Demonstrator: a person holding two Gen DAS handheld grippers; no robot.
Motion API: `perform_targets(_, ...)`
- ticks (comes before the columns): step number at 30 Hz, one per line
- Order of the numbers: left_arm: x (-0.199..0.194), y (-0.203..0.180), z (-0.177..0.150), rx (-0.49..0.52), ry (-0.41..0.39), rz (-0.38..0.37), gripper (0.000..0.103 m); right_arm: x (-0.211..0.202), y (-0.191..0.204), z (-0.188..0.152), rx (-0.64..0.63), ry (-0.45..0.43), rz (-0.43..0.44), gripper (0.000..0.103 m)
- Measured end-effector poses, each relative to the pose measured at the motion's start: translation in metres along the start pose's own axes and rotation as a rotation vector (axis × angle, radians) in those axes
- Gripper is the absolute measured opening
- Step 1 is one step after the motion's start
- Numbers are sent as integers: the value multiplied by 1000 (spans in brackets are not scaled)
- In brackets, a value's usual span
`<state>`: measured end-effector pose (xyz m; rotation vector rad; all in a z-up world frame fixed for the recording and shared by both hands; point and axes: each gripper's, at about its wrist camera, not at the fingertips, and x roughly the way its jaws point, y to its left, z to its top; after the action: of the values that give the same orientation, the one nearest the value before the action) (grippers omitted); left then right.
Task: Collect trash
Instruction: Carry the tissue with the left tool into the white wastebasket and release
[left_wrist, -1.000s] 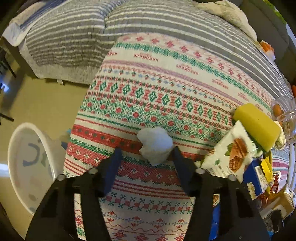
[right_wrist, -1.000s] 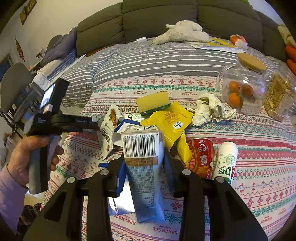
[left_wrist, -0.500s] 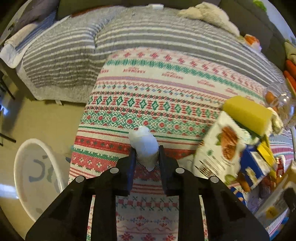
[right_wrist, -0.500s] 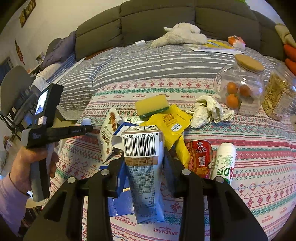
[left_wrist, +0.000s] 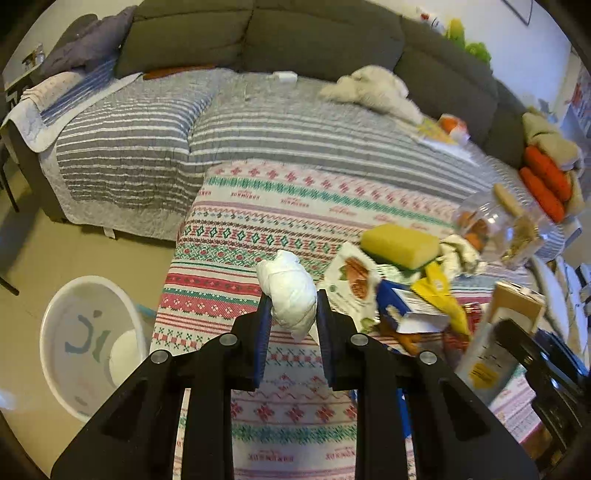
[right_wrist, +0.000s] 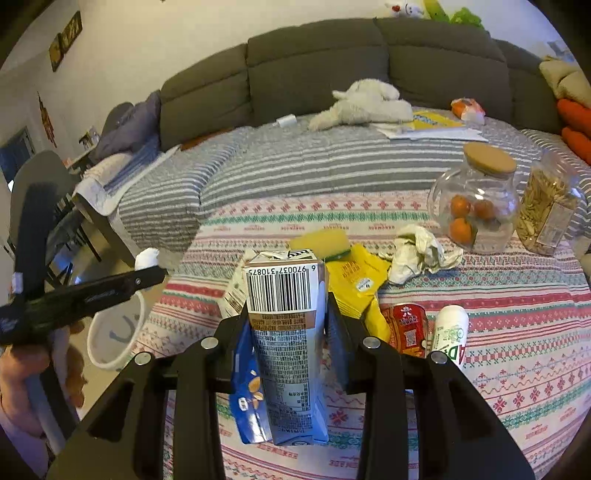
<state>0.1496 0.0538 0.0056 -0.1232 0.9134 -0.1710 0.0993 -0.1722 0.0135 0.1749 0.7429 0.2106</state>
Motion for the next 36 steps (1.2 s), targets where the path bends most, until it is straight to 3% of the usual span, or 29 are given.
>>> perform_targets(6, -24, 8, -14, -20, -86, -8, 23, -8, 19, 1, -10, -96, 1, 36)
perform_targets(13, -47, 32, -17, -42, -163, 18, 23, -2, 46, 4, -22, -150, 18, 36)
perform_targets(29, -69, 137, -15, -195, -156, 134, 23, 28, 150, 7, -117, -142, 142, 36)
perform_targets(36, -62, 182, -18, -263, -88, 158, 26, 47, 197, 10, -122, -136, 196, 36)
